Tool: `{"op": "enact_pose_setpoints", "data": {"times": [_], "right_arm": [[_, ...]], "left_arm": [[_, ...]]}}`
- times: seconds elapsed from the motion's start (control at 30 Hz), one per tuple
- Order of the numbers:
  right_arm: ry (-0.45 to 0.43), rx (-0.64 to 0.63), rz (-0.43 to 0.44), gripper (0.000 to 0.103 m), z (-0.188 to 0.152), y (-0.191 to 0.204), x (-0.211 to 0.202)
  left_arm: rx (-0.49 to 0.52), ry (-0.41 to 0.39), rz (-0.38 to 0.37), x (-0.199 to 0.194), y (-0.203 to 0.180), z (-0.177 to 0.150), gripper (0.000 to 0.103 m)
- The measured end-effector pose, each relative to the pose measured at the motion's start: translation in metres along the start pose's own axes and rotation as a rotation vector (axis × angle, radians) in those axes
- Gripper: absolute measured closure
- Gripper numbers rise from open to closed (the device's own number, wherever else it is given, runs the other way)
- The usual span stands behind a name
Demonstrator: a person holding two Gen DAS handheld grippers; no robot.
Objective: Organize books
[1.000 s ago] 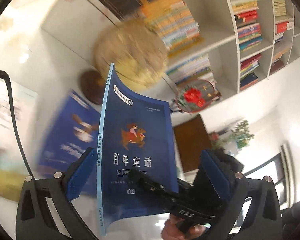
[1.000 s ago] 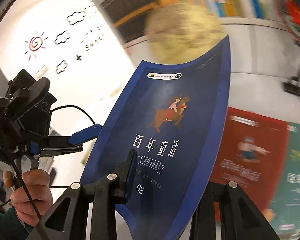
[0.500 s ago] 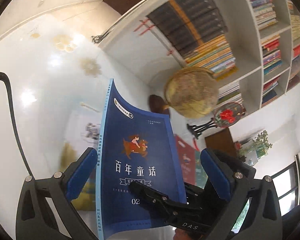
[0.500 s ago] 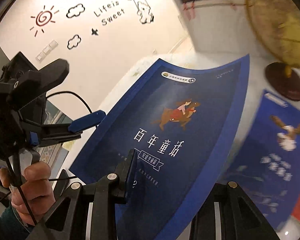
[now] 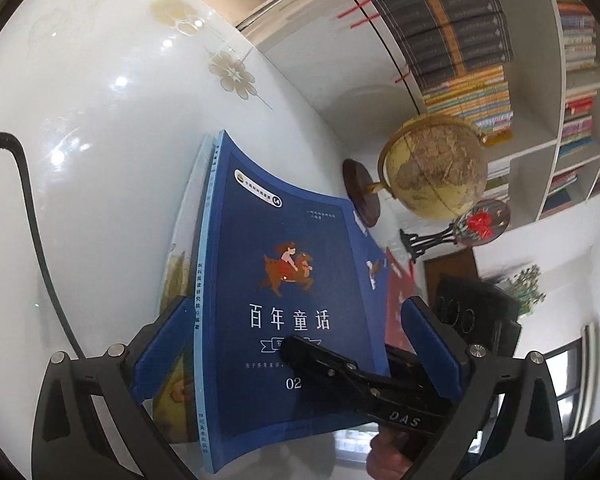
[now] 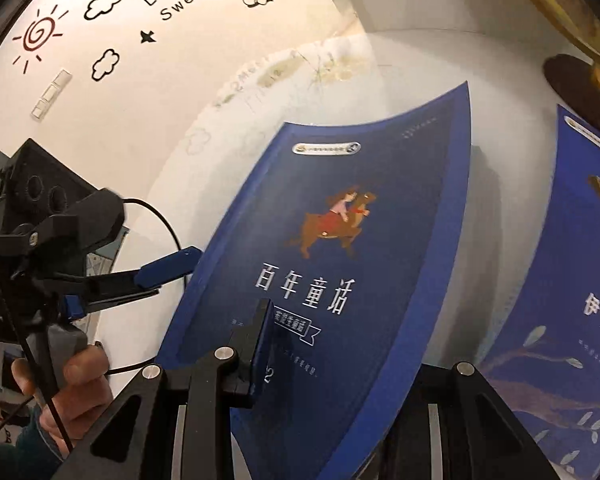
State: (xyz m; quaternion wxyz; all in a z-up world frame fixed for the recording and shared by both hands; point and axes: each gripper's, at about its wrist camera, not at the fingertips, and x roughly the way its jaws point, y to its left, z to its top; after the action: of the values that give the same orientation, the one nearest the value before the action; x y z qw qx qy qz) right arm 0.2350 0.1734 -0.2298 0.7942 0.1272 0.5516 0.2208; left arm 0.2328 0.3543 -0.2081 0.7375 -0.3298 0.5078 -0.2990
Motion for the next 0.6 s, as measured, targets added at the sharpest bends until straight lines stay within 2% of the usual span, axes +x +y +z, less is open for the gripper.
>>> {"op": "enact_pose_setpoints", "data": {"times": [0.17,0.27,0.43,0.5,0.53,0.6], "right_arm": [[0.009,-0.002,-0.023,0.069,-0.001,0.002,0.001],[0.008,0.014,-0.007,0.069,0.008,0.004,0.003],[0.016,0.002,0.000,0.069,0.013,0.010,0.009],[0.023,0.002,-0.006,0.069,0.004,0.003,0.005],[0.029,0.004,-0.008,0.067,0.003,0.001,0.004],[0.039,0.041,-0.014,0.051,0.006,-0.006,0.000]], "left_arm": [[-0.006,0.002,0.013,0.002,0.002,0.001,0.002],[-0.028,-0.006,0.006,-0.004,0.007,-0.001,0.002],[-0.030,0.006,0.041,-0.003,0.010,0.002,0.002],[-0.035,0.016,0.045,-0.005,0.011,0.001,0.002],[-0.033,0.016,0.039,-0.007,0.010,0.000,0.002],[-0.029,-0.001,0.078,-0.019,0.010,-0.003,0.002]]}}
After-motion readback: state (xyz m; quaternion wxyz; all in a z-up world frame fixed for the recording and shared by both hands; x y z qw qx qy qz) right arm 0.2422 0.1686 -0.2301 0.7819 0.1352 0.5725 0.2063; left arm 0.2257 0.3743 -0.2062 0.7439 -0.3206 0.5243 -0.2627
